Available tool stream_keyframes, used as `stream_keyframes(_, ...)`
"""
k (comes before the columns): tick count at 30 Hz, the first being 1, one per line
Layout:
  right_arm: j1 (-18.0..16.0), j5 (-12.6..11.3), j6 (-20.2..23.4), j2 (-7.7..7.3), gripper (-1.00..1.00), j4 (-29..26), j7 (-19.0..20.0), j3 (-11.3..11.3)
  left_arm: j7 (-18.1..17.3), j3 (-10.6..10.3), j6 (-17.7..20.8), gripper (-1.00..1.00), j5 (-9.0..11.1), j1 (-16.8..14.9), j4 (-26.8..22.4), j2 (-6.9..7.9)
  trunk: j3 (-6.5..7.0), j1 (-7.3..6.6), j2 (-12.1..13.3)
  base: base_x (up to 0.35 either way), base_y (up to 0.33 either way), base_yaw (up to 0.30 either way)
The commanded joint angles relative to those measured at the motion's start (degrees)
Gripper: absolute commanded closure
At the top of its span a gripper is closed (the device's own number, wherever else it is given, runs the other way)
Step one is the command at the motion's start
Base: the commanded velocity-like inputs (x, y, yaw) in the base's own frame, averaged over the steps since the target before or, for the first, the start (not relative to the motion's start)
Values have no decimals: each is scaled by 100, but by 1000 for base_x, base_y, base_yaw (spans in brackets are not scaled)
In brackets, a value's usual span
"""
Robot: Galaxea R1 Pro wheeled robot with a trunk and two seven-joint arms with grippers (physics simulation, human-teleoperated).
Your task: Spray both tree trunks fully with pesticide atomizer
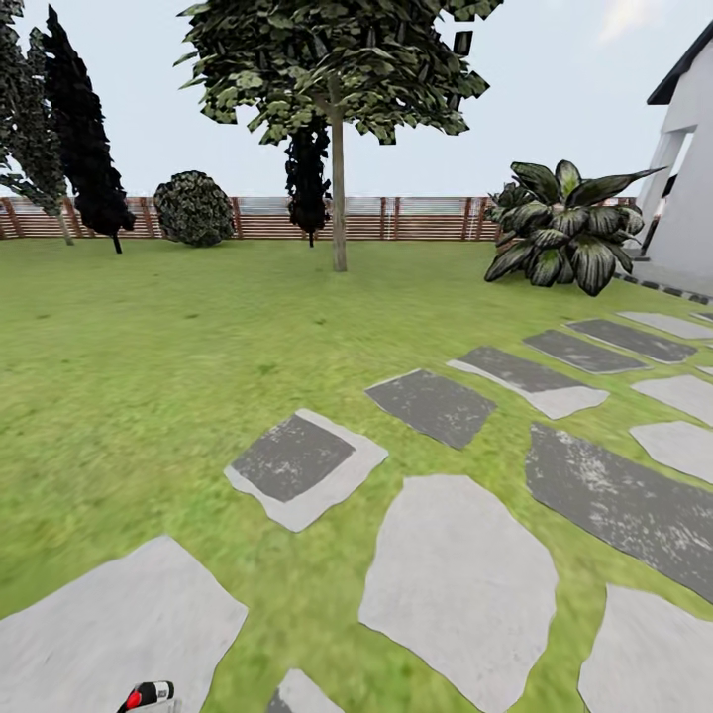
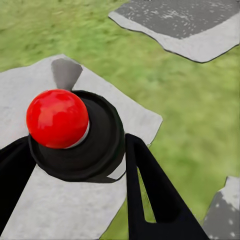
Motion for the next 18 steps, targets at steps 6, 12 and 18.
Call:
stream_keyframes(6,-4,39,0,1,-100,7,-60,30,-5,-17,-15,100,50,-5,2,2,-5,2,-2,341,0,0)
stream_keyframes(12,-4,39,0,1,-100,8,-60,30,-4,-17,-15,100,49,-6,1,2,-5,2,-2,341,0,0)
stream_keyframes(18,-4,39,0,1,-100,8,-60,30,-8,-17,-15,100,46,-4,5,2,-5,2,-2,341,0,0)
